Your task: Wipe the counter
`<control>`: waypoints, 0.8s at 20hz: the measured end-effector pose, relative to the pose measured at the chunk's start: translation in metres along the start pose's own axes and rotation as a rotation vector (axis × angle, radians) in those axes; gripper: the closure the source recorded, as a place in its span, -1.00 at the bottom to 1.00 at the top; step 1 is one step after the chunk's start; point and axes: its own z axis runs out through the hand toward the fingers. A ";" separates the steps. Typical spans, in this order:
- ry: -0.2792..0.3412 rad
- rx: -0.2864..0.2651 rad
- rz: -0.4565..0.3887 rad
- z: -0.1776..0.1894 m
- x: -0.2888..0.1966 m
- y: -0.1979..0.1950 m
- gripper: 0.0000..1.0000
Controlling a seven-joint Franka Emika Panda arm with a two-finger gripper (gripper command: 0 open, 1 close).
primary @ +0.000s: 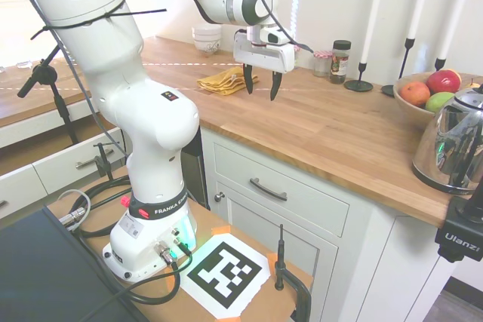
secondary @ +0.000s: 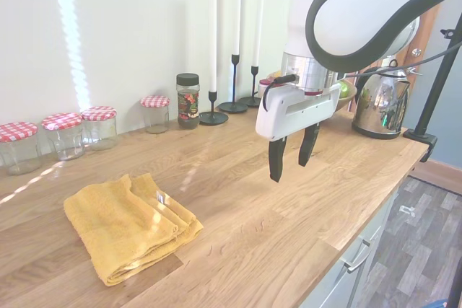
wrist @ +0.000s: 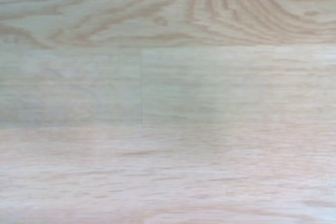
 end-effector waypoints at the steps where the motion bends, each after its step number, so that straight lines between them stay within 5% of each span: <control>1: -0.001 -0.001 0.000 0.001 0.000 0.000 -1.00; 16: 0.014 0.021 -0.051 0.002 -0.014 -0.023 -1.00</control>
